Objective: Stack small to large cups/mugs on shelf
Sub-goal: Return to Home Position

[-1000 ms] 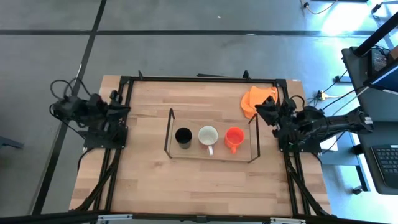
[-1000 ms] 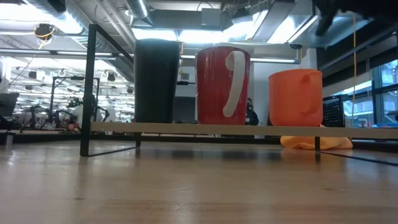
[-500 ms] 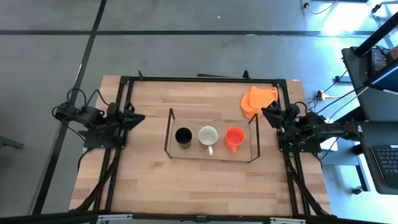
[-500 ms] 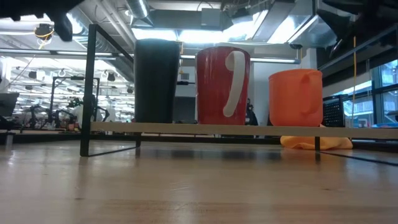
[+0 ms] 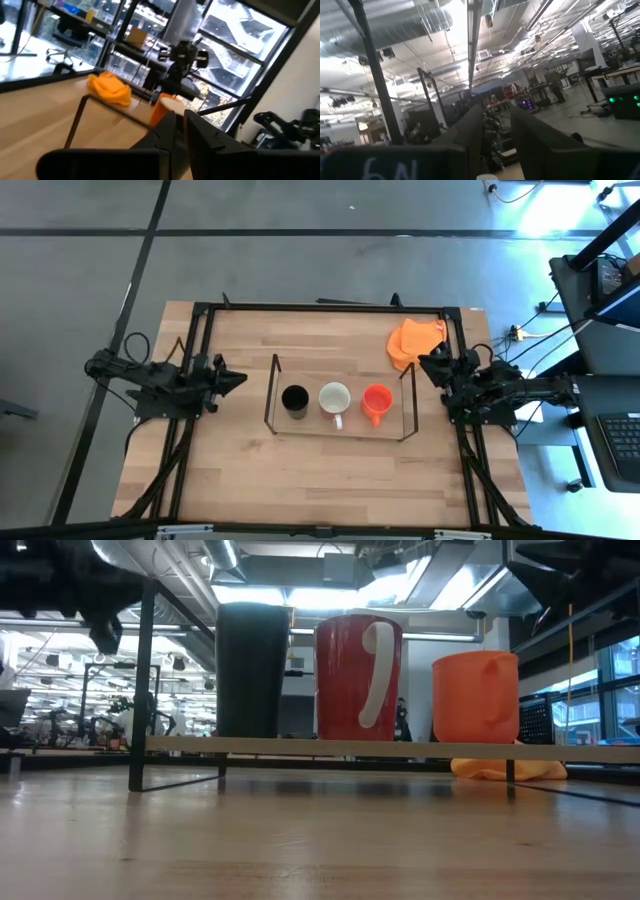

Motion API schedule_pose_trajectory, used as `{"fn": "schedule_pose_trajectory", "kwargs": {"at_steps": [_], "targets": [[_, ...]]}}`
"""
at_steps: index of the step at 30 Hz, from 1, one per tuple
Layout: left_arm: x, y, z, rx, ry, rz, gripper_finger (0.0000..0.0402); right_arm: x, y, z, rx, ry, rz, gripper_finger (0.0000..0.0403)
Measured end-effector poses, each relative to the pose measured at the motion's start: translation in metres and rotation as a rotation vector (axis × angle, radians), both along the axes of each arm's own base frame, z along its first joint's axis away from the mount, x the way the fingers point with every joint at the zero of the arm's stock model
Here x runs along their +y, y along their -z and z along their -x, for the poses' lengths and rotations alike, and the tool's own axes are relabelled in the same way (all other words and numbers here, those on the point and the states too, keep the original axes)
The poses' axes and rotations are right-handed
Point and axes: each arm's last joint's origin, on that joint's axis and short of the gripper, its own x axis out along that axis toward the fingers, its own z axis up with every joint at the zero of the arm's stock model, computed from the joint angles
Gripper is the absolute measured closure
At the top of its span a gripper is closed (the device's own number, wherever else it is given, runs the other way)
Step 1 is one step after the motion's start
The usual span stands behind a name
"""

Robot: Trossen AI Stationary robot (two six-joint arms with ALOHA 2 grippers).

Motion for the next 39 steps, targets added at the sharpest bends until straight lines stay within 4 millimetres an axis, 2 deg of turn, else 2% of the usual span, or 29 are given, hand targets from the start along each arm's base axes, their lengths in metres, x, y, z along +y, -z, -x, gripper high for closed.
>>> {"fn": "schedule_pose_trajectory", "kwargs": {"at_steps": [6, 12, 18, 25, 29, 39], "targets": [[0.002, 0.022, -0.005, 0.047, -0.031, 0.057, 0.0371, 0.0, 0.006, -0.003, 0.07, 0.009, 0.021, 0.0297], [0.005, 0.022, -0.006, 0.051, -0.04, 0.019, 0.0371, 0.0, 0.006, -0.003, 0.078, 0.01, 0.023, 0.0297], [0.01, 0.022, -0.007, 0.06, -0.094, -0.005, 0.0371, 0.0, 0.018, -0.007, 0.206, 0.01, 0.029, 0.0297], [0.011, 0.023, -0.007, 0.114, -0.131, -0.211, 0.0371, 0.0, 0.03, -0.01, 0.335, 0.008, 0.035, 0.0297], [0.011, 0.023, -0.007, 0.127, -0.136, -0.267, 0.0371, 0.0, 0.03, -0.01, 0.34, 0.008, 0.035, 0.0297], [0.011, 0.023, -0.007, 0.127, -0.136, -0.266, 0.0371, 0.0, 0.03, -0.01, 0.339, 0.008, 0.035, 0.0297]]}}
